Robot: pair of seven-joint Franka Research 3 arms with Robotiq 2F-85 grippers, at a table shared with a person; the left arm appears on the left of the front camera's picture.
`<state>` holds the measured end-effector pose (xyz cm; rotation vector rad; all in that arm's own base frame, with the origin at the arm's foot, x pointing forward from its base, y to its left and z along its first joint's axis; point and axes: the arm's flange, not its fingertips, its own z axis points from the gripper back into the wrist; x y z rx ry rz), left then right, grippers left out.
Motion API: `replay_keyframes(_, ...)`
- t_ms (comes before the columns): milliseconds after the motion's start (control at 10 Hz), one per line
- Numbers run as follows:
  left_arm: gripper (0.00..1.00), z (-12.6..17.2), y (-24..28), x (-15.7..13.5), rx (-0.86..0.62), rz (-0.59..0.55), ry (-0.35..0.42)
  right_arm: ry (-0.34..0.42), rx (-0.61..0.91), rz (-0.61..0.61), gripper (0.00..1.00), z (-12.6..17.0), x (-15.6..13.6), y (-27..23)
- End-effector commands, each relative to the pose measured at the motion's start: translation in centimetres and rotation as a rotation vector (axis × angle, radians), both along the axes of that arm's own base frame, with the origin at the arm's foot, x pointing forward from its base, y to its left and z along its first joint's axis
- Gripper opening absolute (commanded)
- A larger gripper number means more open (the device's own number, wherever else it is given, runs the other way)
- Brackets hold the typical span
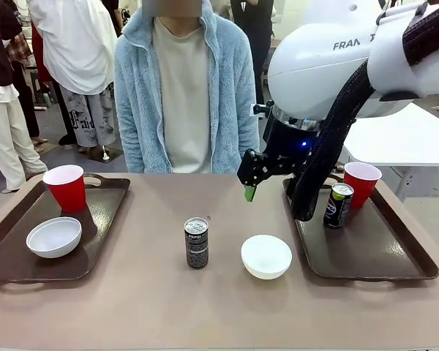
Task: Prepare tableware on both trays.
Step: Pick up a Picnic Bowl from the table and place it on a Handle tray.
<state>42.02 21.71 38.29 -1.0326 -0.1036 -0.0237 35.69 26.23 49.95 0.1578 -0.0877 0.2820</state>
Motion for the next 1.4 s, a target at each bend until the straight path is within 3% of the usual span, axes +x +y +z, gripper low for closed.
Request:
replay_keyframes(0,0.97,0.1,0.0,-0.4,0.011,-0.002,-0.005,0.0,0.0,0.0,1.0,0.0,0.0,0.0)
replay_keyframes(100,0.97,0.1,0.0,-0.4,0.011,-0.002,-0.005,-0.038,-0.036,0.024,1.0,-2.5,-0.2,0.9)
replay_keyframes(400,0.97,0.1,0.0,-0.4,0.011,-0.002,-0.005,-0.037,-0.134,0.066,1.0,-6.7,-1.6,1.9)
replay_keyframes(800,0.97,0.1,0.0,-0.4,0.011,-0.002,-0.005,-0.027,-0.173,0.081,1.0,-10.9,-0.1,3.1)
replay_keyframes(1000,0.97,0.1,0.0,-0.4,0.011,-0.002,-0.005,-0.201,-0.162,0.362,1.0,-11.4,-5.1,-3.6)
replay_keyframes(1100,0.97,0.1,0.0,-0.4,0.011,-0.002,-0.005,-0.216,-0.15,0.409,1.0,-12.5,-7.3,-6.8)
replay_keyframes(1300,0.97,0.1,0.0,-0.4,0.011,-0.002,-0.005,-0.205,-0.135,0.427,1.0,-13.0,-8.3,-8.2)
